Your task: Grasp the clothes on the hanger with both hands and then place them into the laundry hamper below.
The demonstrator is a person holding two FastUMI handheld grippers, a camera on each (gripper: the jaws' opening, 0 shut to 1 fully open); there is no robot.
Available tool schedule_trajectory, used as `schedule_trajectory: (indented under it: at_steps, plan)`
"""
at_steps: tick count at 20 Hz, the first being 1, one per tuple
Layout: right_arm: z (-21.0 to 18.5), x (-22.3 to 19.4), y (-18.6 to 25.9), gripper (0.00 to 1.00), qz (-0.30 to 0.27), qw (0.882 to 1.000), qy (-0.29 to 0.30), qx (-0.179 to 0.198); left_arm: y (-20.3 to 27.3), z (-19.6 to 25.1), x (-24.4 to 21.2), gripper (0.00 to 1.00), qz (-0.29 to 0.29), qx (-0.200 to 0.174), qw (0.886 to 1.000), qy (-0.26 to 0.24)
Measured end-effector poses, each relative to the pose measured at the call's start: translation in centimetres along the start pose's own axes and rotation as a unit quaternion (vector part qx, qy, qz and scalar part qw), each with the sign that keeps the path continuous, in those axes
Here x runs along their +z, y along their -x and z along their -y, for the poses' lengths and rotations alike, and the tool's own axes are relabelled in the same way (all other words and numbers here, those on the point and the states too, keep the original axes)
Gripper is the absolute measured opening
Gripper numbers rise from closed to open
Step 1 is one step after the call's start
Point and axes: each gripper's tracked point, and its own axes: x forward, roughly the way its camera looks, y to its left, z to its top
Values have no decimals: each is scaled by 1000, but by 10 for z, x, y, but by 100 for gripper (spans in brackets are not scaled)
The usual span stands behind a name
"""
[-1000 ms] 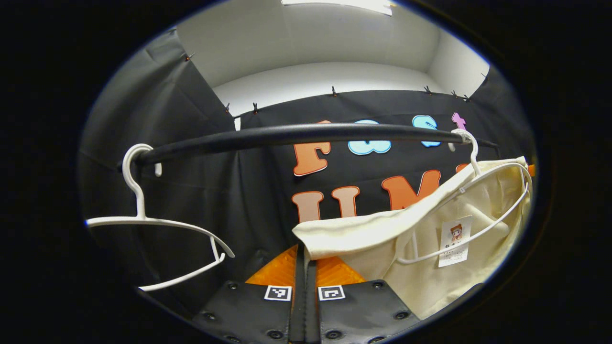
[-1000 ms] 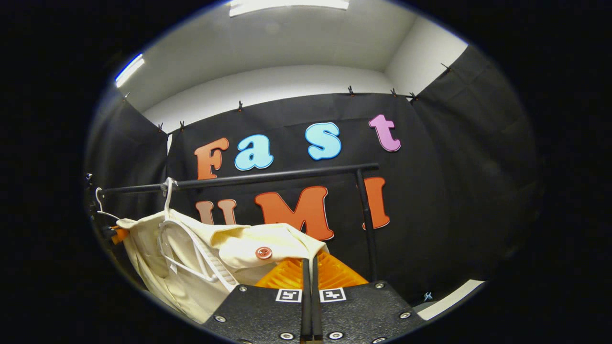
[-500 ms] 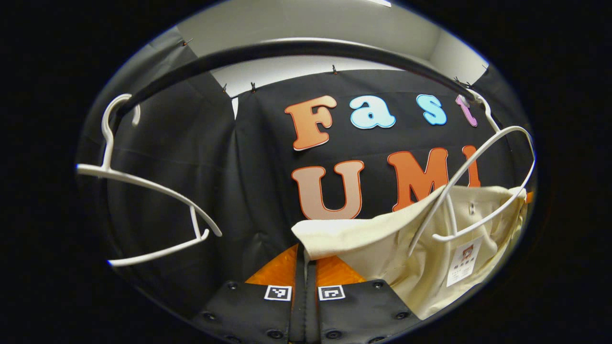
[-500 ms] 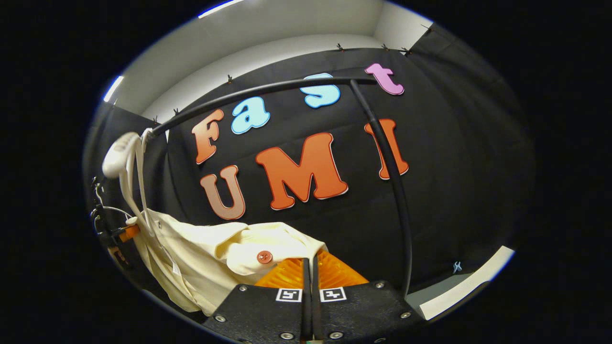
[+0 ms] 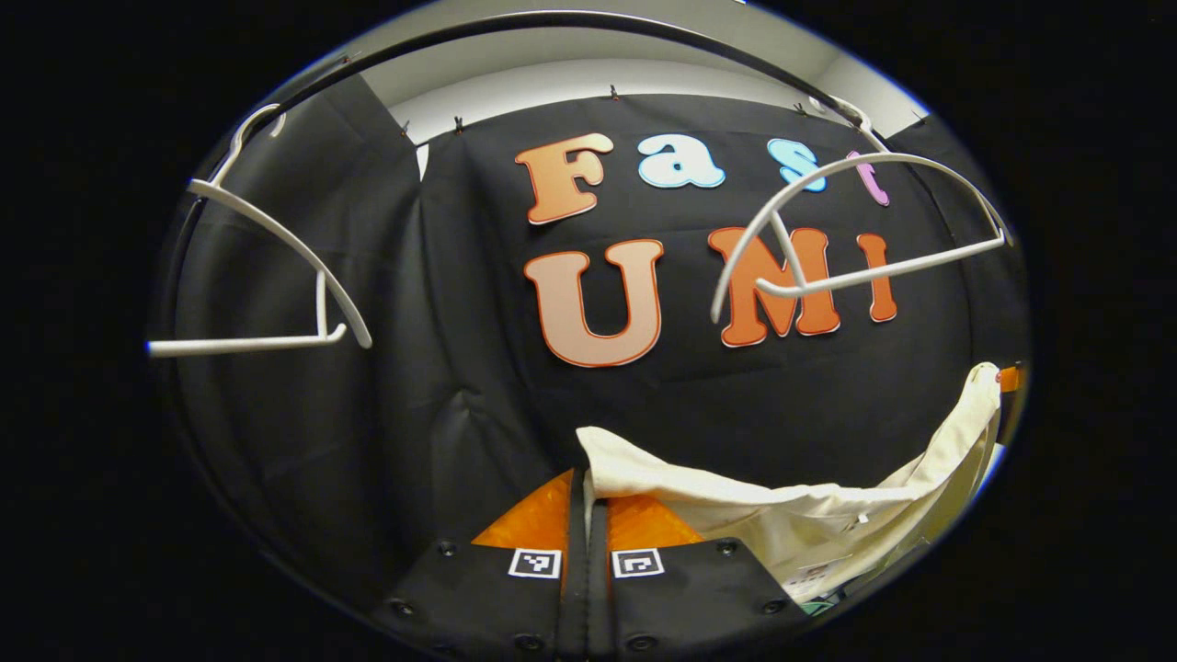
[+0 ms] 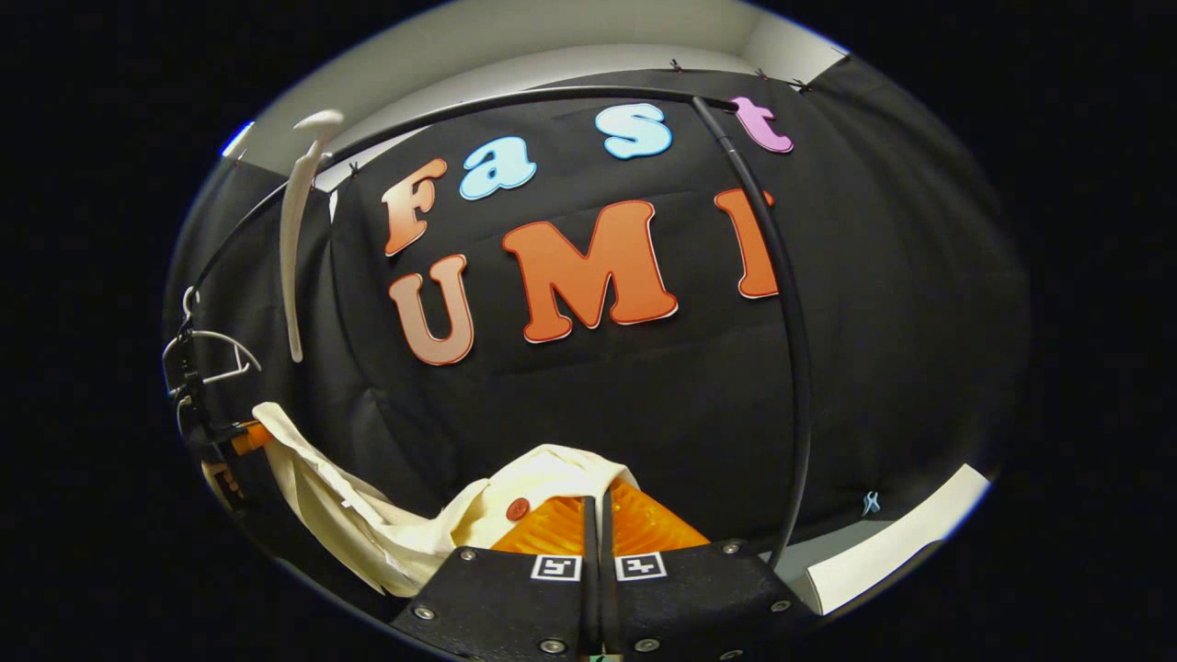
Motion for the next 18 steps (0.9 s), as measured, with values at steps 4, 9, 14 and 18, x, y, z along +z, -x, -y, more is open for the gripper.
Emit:
schedule_trajectory:
  at_steps: [4,9,14,18]
  plan:
    - [-30,-24,14,0,-16,999,39,20,9,46,-20,6,-25,-53,998,13]
    - [-75,-61,32,0,-40,996,55,60,25,107,-53,6,-55,-111,992,0]
    - [-111,-106,48,0,-63,991,82,86,51,139,-99,6,-88,-139,986,9]
    - [-138,-153,56,0,-78,987,93,106,60,157,-154,6,-131,-155,979,30]
